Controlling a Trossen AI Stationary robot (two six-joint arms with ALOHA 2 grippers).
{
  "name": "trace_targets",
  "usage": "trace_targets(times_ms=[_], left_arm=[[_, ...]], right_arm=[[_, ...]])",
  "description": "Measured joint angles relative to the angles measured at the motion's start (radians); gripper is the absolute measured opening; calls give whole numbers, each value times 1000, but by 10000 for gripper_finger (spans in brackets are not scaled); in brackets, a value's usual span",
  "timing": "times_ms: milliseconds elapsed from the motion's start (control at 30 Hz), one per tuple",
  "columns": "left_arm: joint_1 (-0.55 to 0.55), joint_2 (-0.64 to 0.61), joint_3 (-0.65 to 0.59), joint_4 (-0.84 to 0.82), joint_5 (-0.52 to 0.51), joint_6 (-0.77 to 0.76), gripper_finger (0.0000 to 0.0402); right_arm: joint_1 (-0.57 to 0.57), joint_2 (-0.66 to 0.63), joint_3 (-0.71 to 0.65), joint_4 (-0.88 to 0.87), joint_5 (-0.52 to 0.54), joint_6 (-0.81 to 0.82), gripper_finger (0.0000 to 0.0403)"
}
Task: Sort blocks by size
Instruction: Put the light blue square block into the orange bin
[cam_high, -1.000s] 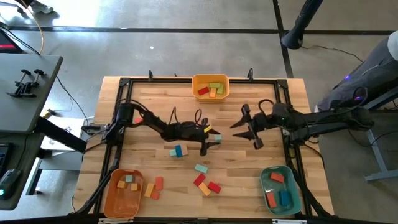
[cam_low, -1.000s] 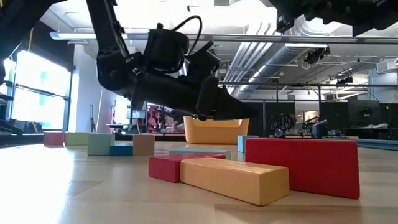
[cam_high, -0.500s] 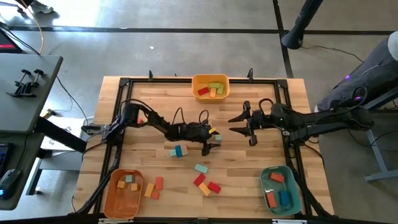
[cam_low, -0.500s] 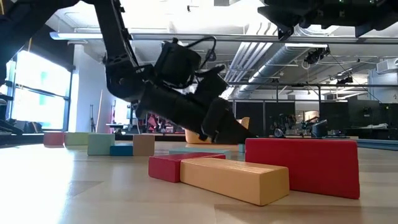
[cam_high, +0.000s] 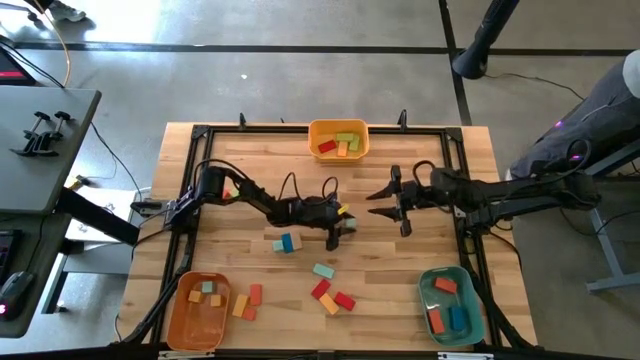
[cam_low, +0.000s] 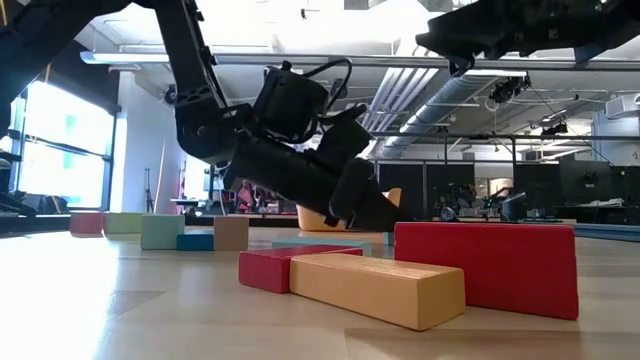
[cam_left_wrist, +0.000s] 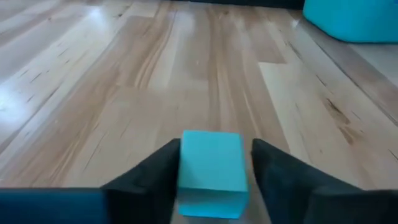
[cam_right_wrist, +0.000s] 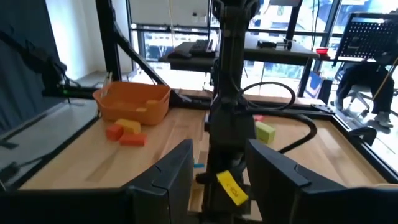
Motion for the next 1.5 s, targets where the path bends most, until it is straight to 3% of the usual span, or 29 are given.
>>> trace_targets(times_ms=[133, 233, 333, 567, 800, 933, 1100, 1200, 1300, 1500], left_arm=[[0, 0, 0, 5, 3, 3, 106], [-5, -9, 0, -12, 51, 14, 99], [-35, -66, -2, -109, 30, 60, 99], [-115, -378, -1, -556, -310, 242, 99], [-278, -688, 31, -952, -481, 148, 99], [-400, -755, 106, -1159, -496, -99, 99], [-564, -771, 203, -1505, -237, -654, 99], [-671, -773, 237, -1679, -162, -1000, 100], [-776, -771, 227, -1754, -100, -1258, 106], [-956, -765, 166, -1802, -70, -1644, 109]], right_arm=[[0, 0, 0, 5, 0, -7, 142], [0, 0, 0, 7, 0, -7, 142], [0, 0, 0, 7, 0, -6, 142], [0, 0, 0, 6, 2, -7, 142], [1, 17, 0, 4, -8, 23, 142], [1, 42, 0, 8, -8, 55, 142], [1, 98, 0, 59, -12, 81, 142], [1, 135, 0, 78, -12, 81, 142], [1, 164, 0, 112, -14, 81, 142], [1, 182, 0, 155, -17, 79, 142]])
